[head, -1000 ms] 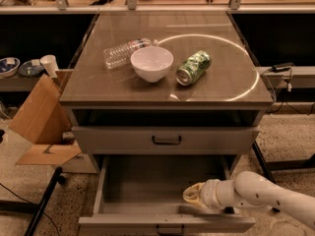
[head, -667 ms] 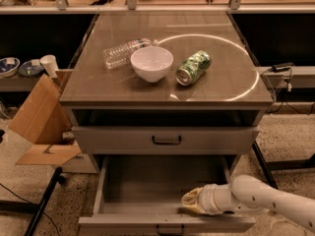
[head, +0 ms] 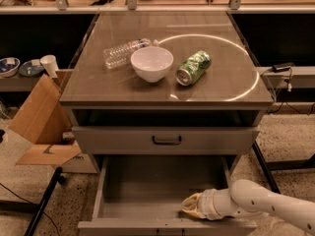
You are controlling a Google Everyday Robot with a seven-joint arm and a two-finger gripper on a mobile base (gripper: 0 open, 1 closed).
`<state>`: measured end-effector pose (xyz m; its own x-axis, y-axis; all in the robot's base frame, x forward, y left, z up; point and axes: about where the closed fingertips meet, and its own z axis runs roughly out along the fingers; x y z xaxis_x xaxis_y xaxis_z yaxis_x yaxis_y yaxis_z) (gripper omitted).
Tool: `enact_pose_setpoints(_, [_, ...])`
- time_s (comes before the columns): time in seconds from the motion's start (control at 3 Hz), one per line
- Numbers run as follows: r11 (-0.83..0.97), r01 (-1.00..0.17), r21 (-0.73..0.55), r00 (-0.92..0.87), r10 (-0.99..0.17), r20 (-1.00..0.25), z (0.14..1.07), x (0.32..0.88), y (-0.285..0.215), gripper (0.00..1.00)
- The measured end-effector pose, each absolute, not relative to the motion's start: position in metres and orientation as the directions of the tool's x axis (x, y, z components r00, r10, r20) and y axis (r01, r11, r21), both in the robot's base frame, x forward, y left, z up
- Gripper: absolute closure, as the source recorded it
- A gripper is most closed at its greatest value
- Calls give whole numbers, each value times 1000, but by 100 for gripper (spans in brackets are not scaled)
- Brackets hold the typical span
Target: Open middle drawer
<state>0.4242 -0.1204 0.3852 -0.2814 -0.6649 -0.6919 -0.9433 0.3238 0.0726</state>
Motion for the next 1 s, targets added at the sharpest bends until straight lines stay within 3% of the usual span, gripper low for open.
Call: enact_pose_setpoints(1.0, [314,-944,101,-300,-692,-657,378,392,-121,100])
